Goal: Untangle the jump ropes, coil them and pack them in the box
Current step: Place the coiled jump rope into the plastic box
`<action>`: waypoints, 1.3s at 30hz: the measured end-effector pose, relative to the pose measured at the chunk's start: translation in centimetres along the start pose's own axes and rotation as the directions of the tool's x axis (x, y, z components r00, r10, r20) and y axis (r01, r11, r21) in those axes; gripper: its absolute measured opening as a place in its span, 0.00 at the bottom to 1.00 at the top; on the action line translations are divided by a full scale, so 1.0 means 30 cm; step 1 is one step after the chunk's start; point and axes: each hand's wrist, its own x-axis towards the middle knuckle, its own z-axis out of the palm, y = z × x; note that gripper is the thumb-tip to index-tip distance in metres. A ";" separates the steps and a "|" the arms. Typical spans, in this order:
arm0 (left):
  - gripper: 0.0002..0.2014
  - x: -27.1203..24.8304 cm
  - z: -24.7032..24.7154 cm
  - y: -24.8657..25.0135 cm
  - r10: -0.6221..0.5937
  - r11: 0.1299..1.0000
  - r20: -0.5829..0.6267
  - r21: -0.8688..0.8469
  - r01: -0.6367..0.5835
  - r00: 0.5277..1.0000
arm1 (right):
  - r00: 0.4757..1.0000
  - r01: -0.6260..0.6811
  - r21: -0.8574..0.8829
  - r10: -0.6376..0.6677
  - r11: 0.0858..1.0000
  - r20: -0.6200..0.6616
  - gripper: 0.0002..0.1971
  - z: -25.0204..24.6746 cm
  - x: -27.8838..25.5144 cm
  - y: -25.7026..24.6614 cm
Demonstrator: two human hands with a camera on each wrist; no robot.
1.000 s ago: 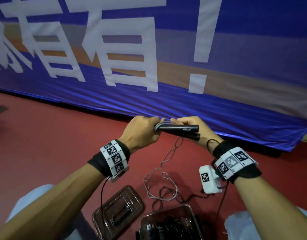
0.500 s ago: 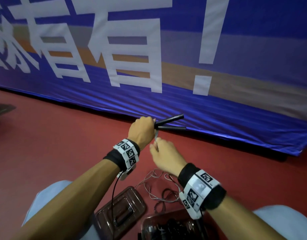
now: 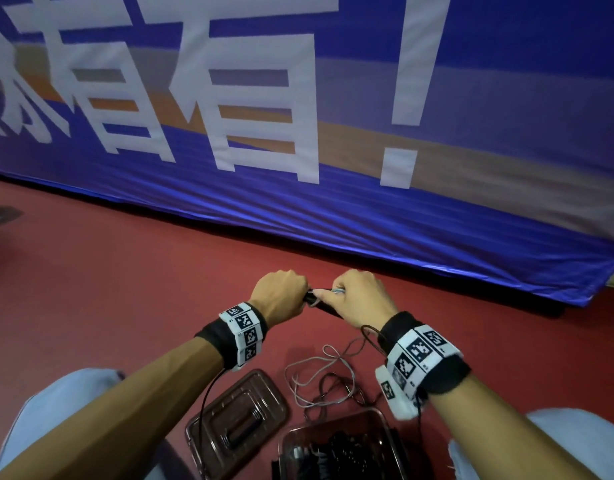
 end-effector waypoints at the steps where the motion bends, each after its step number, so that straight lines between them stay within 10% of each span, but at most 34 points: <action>1: 0.11 -0.002 -0.005 -0.004 0.028 1.000 -0.002 0.007 -0.028 1.000 | 1.000 0.013 0.012 -0.013 1.000 0.001 0.33 -0.005 -0.001 0.005; 8: 0.13 -0.025 -0.046 -0.008 0.296 0.950 0.050 0.088 -0.299 0.954 | 0.982 0.186 -0.252 -0.177 0.950 0.058 0.38 -0.086 0.001 0.042; 22: 0.19 -0.101 -0.119 -0.002 0.349 0.851 -0.222 -0.333 -0.407 0.911 | 0.918 0.027 0.446 -0.198 0.895 0.343 0.29 -0.120 0.020 0.054; 27: 0.14 -0.102 -0.176 -0.021 0.241 0.847 -0.232 -0.423 -0.321 0.942 | 0.944 -0.101 0.659 -0.138 0.745 0.300 0.39 -0.083 0.021 0.028; 32: 0.08 -0.083 -0.191 -0.043 0.083 0.792 -0.164 -0.588 -0.165 0.983 | 0.985 -0.130 0.756 -0.002 0.642 0.171 0.22 -0.028 -0.019 -0.050; 39: 0.08 -0.039 -0.147 -0.051 -0.131 0.736 -0.066 -0.675 0.052 0.989 | 0.992 -0.124 0.536 0.112 0.835 0.055 0.25 0.090 -0.030 -0.070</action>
